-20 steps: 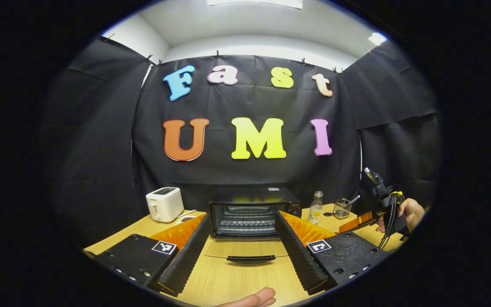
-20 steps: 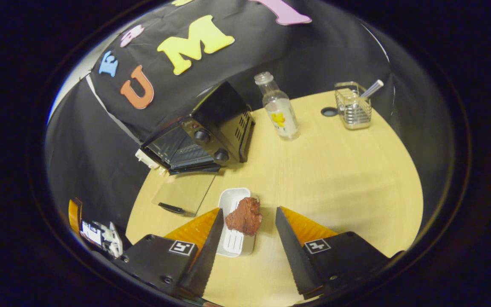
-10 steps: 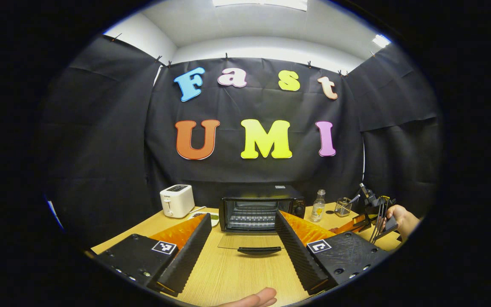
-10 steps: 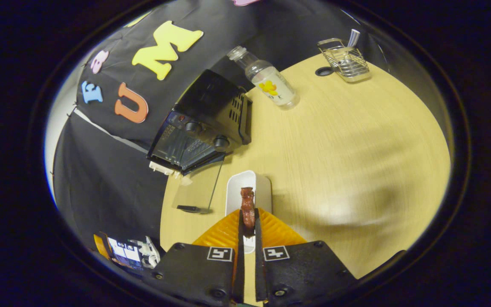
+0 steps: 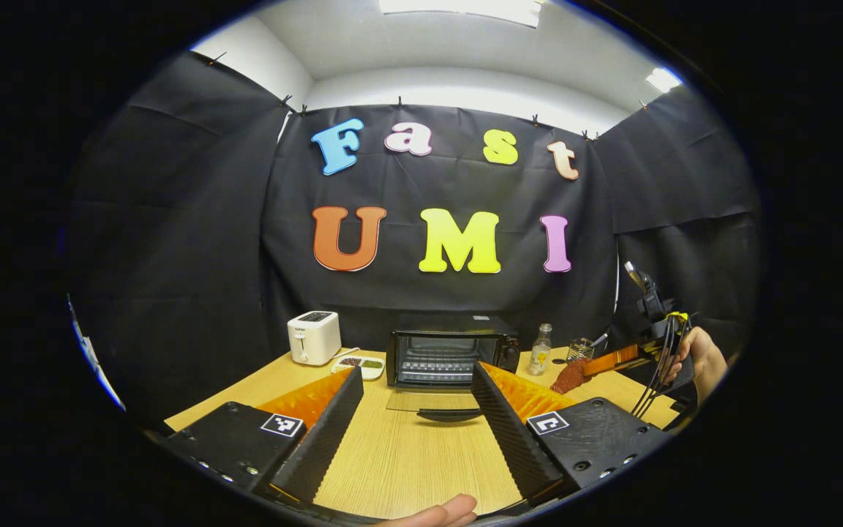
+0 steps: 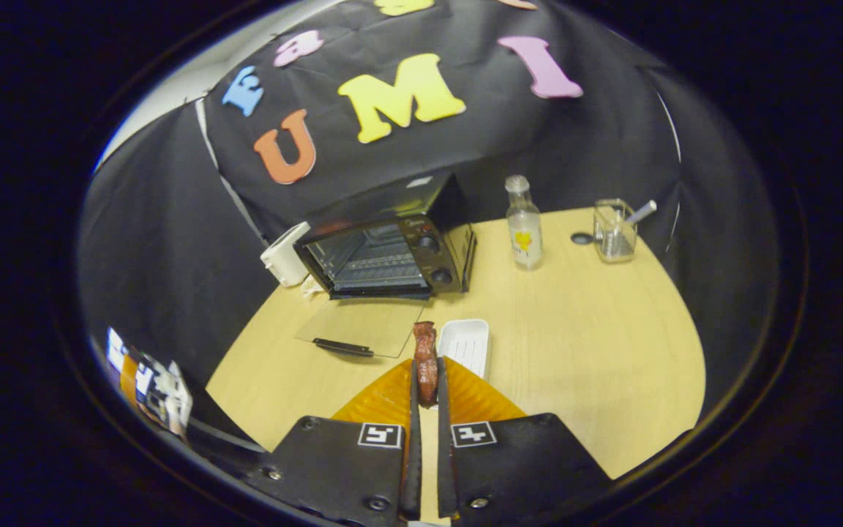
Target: Open the electric oven with the left hand, put the food in, and close the electric oven.
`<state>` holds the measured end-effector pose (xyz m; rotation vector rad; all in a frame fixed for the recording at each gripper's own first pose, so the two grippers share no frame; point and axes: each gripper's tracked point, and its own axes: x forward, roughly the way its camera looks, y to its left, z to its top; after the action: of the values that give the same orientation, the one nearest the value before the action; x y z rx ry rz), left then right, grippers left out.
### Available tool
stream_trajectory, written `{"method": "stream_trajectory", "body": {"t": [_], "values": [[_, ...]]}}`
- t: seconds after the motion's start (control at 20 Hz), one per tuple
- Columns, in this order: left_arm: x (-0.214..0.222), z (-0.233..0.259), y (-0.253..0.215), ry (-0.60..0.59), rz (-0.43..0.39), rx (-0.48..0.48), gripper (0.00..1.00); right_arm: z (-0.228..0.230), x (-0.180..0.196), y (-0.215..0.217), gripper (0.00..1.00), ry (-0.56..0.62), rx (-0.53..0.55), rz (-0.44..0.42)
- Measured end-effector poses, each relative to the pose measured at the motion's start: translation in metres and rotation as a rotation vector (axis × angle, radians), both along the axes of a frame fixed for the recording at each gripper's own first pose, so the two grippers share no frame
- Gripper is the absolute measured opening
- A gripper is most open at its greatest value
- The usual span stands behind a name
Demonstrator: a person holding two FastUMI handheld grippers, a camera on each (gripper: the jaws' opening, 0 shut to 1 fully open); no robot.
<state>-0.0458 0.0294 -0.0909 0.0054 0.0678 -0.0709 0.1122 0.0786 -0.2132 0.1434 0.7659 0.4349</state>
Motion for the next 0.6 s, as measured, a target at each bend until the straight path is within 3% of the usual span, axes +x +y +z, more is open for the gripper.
{"method": "stream_trajectory", "body": {"t": [0.1, 0.15, 0.3, 0.6], "values": [[-0.002, -0.004, 0.008, 0.007, 0.008, -0.005, 1.0, 0.019, -0.011, 0.021, 0.12, -0.103, -0.086, 0.044], [-0.001, -0.008, 0.014, 0.013, 0.013, -0.006, 0.95, 0.026, -0.015, 0.033, 0.12, -0.141, -0.116, 0.064], [0.001, -0.023, 0.026, 0.04, 0.029, -0.012, 0.95, 0.034, -0.025, 0.07, 0.09, -0.232, -0.176, 0.122], [0.006, -0.037, 0.056, 0.057, 0.094, -0.016, 0.95, 0.028, -0.001, 0.138, 0.12, -0.338, -0.178, 0.131]]}}
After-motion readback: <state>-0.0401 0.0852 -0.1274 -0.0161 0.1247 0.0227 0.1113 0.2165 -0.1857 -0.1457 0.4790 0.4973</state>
